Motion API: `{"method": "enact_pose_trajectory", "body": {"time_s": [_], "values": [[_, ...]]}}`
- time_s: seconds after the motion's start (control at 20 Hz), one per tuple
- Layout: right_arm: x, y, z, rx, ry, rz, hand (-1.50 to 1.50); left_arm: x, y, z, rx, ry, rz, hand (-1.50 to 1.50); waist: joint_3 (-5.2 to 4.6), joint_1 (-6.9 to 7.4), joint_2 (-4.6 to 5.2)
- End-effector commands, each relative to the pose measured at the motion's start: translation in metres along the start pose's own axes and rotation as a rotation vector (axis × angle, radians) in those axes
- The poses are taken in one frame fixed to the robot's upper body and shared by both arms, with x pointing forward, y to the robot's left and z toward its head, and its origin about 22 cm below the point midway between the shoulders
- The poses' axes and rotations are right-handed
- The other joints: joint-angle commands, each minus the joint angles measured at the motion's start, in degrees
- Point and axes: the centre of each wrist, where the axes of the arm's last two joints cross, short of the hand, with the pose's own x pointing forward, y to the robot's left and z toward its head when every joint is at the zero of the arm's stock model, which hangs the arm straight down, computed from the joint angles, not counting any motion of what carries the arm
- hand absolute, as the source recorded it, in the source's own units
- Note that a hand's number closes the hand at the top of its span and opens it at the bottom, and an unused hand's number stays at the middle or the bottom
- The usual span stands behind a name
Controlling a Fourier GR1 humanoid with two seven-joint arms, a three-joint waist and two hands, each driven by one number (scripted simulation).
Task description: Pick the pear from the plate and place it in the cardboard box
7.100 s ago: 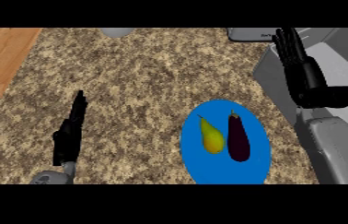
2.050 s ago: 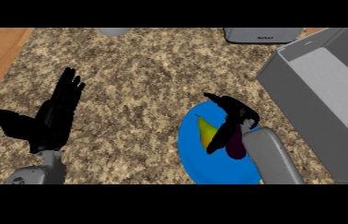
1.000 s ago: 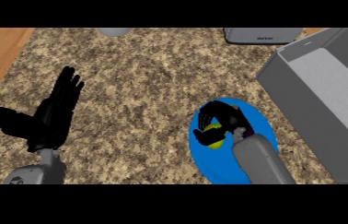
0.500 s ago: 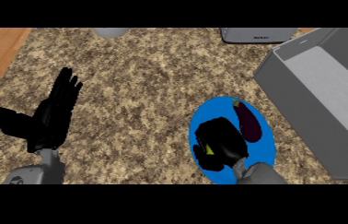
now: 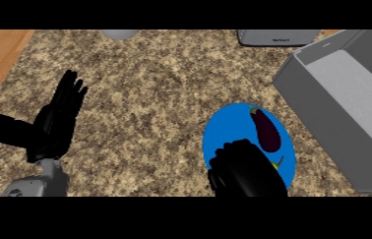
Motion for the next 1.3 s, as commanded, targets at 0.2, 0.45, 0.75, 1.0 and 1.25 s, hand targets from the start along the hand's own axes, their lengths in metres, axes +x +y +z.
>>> {"method": "enact_pose_trajectory", "body": {"time_s": [0.2,0.45,0.75,1.0,1.25], "values": [[0.005,-0.066,0.031,-0.332,0.179,-0.158,1.5,0.0,-0.003,0.004,-0.002,-0.004,0.004,0.0,0.02,-0.13,0.01],[-0.021,-0.094,0.03,-0.482,0.317,-0.164,1.5,0.002,0.003,-0.004,0.01,-0.014,0.015,0.0,0.03,0.29,0.24],[-0.056,-0.141,0.042,-0.508,0.434,-0.203,1.5,-0.013,0.006,0.004,0.009,-0.023,0.005,0.0,-0.01,0.47,0.21],[-0.116,-0.14,0.022,-0.489,0.52,-0.187,1.5,0.009,0.003,0.007,-0.012,-0.005,-0.006,0.0,0.03,0.76,0.23],[-0.177,-0.131,0.019,-0.548,0.574,-0.086,1.5,-0.007,-0.005,-0.003,0.007,-0.018,0.005,0.0,0.05,0.81,0.47]]}}
